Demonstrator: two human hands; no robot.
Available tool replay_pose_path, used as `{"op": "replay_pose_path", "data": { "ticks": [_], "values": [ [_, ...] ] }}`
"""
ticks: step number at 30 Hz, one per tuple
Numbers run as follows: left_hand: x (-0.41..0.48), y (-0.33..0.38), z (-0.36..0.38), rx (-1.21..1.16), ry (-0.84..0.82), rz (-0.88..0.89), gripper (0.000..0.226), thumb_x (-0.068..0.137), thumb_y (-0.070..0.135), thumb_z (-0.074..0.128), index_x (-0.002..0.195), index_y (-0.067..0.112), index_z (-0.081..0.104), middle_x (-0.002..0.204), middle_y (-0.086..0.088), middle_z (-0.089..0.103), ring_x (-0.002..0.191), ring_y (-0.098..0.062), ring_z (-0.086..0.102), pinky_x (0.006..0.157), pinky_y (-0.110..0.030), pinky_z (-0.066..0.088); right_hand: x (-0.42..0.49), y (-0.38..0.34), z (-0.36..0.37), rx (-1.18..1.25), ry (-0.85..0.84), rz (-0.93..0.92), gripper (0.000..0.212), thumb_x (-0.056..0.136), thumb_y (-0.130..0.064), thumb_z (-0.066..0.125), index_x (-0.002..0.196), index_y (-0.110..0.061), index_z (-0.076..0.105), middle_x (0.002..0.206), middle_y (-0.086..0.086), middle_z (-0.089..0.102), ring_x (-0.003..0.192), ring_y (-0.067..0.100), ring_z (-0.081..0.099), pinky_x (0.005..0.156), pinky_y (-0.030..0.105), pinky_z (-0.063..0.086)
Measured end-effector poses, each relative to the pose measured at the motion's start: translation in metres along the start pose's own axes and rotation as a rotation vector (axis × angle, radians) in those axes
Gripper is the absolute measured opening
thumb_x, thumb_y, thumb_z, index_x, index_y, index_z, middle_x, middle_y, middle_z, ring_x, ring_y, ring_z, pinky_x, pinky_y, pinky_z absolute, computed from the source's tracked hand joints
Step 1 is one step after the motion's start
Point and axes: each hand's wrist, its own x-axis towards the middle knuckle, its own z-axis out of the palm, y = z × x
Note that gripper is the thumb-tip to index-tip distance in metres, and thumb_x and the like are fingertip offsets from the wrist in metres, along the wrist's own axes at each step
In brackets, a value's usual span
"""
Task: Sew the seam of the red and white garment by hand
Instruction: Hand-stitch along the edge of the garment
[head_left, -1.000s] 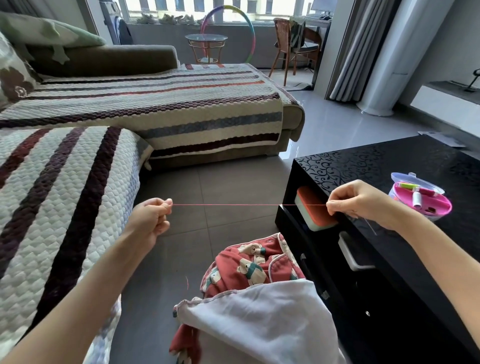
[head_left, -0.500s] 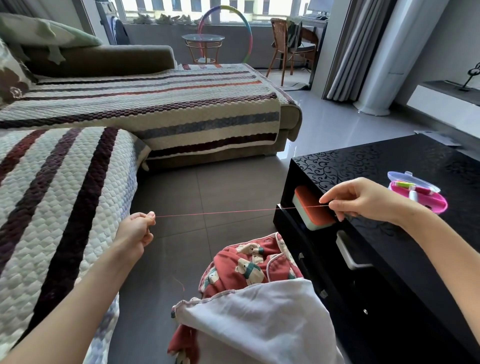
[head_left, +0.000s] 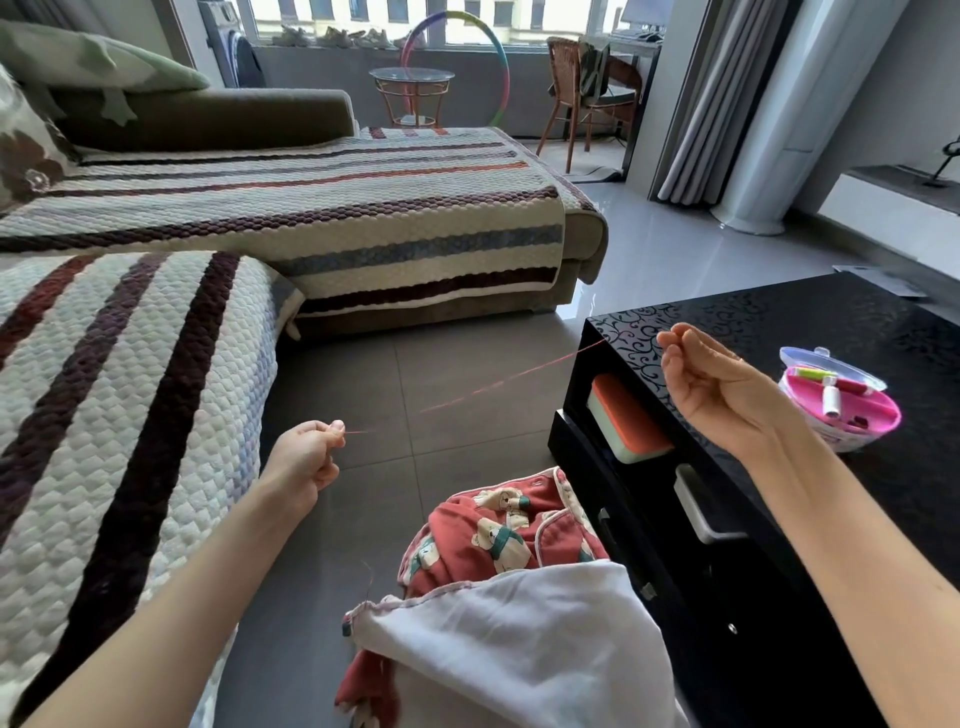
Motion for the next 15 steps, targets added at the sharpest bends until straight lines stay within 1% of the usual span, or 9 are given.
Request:
{"op": "replay_pose_path", "data": {
  "ticks": [2,4,5,7,9,12,15],
  "values": [
    [-0.005,0.002,0.012,0.001,-0.042,-0.001,0.034,0.096,0.008,0.054,0.064,0.010,0.043,0.061,-0.002,0.032,0.028,-0.002,0.019,0.034,-0.011,0.017,0.005,0.010,0.007,0.079,-0.010,-0.013,0.053,0.018,-0.012,0.099,0.065,-0.009,0.075,0.075,0.006,0.073,0.060,0.010,0.067,0.054,0.018,0.054],
    [-0.009,0.004,0.027,-0.013,-0.093,0.009,0.033,0.096,0.010,0.054,0.064,0.011,0.044,0.063,-0.002,0.032,0.029,-0.002,0.019,0.035,-0.012,0.017,0.008,0.017,0.014,0.107,-0.033,-0.010,0.051,0.021,-0.017,0.099,0.065,-0.014,0.074,0.081,0.005,0.074,0.066,0.014,0.068,0.058,0.024,0.057],
    [-0.011,0.005,0.034,-0.021,-0.111,0.023,0.033,0.096,0.011,0.055,0.064,0.011,0.045,0.064,-0.002,0.033,0.030,-0.002,0.019,0.036,-0.013,0.016,0.009,0.021,0.018,0.128,-0.050,-0.002,0.049,0.025,-0.016,0.099,0.066,-0.013,0.074,0.087,0.006,0.075,0.073,0.018,0.071,0.064,0.030,0.059],
    [-0.013,0.009,0.050,-0.028,-0.129,0.046,0.033,0.096,0.012,0.056,0.065,0.012,0.045,0.066,-0.003,0.035,0.031,-0.001,0.020,0.036,-0.015,0.017,0.009,0.027,0.027,0.197,-0.086,0.015,0.043,0.033,-0.008,0.097,0.070,-0.008,0.073,0.095,0.012,0.074,0.089,0.027,0.072,0.074,0.044,0.059],
    [-0.013,0.013,0.061,-0.025,-0.114,0.057,0.032,0.096,0.014,0.056,0.065,0.013,0.047,0.066,-0.001,0.038,0.033,-0.002,0.024,0.036,-0.016,0.020,0.006,0.030,0.036,0.274,-0.109,0.015,0.039,0.038,0.002,0.093,0.071,-0.001,0.072,0.096,0.020,0.072,0.095,0.033,0.070,0.073,0.049,0.058],
    [-0.008,0.020,0.072,-0.044,-0.060,0.028,0.029,0.096,0.010,0.055,0.067,0.012,0.049,0.066,0.001,0.044,0.045,-0.007,0.027,0.041,-0.018,0.024,0.001,0.029,0.046,0.429,-0.131,-0.023,0.024,0.053,0.010,0.079,0.074,0.006,0.069,0.089,0.023,0.072,0.088,0.036,0.071,0.068,0.054,0.057],
    [0.001,0.020,0.079,-0.065,-0.036,-0.013,0.026,0.095,0.005,0.053,0.071,0.014,0.050,0.077,0.005,0.054,0.049,-0.008,0.031,0.048,-0.020,0.030,0.002,0.025,0.047,0.600,-0.180,-0.023,0.020,0.061,0.015,0.072,0.079,0.008,0.067,0.078,0.020,0.070,0.075,0.034,0.072,0.070,0.060,0.055]
  ]
}}
